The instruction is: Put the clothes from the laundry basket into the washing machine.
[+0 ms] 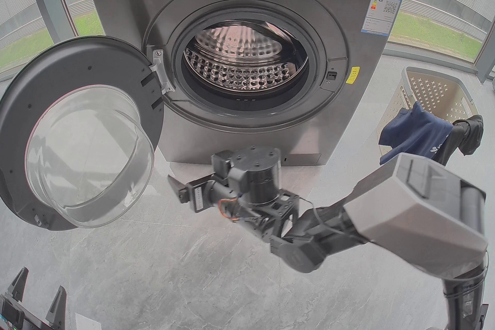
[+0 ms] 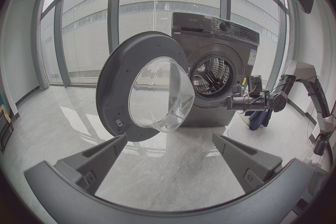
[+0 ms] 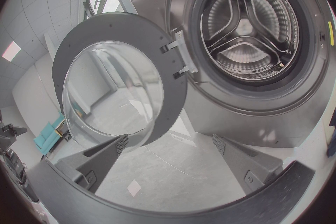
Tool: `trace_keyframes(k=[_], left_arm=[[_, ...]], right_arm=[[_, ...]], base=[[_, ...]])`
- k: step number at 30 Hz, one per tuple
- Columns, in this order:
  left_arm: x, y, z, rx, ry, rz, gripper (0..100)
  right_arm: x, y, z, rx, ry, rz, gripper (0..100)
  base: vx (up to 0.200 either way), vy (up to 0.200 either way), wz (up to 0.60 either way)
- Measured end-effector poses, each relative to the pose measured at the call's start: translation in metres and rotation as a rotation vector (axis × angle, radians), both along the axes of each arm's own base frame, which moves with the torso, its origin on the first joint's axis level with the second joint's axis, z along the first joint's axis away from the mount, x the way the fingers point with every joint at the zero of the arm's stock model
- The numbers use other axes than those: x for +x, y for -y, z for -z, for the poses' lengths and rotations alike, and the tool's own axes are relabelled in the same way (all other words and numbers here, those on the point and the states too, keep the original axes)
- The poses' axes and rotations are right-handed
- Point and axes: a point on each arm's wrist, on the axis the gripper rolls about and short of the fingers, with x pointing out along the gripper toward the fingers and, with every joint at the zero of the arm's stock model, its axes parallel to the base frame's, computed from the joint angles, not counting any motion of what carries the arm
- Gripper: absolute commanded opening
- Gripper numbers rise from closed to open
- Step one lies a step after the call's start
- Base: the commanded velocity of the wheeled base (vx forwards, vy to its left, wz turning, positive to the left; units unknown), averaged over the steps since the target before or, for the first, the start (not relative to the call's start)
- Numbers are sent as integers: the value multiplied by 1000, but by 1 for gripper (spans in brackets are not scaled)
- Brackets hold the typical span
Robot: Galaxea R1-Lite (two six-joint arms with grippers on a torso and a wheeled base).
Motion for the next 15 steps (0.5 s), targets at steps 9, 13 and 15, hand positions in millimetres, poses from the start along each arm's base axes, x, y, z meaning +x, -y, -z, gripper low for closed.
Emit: trace_keyframes(k=[9,13,15], left_arm=[[0,0,0,1,0,0,100],[0,0,0,1,0,1,100],[0,0,0,1,0,1,100]], right_arm=[[-20,106,-44,-93,10,129,100],[-41,162,-65,-101,25,204,100],[-55,188,-73,-103,35,242,100]], base=[[0,0,0],[0,0,0],[0,0,0]])
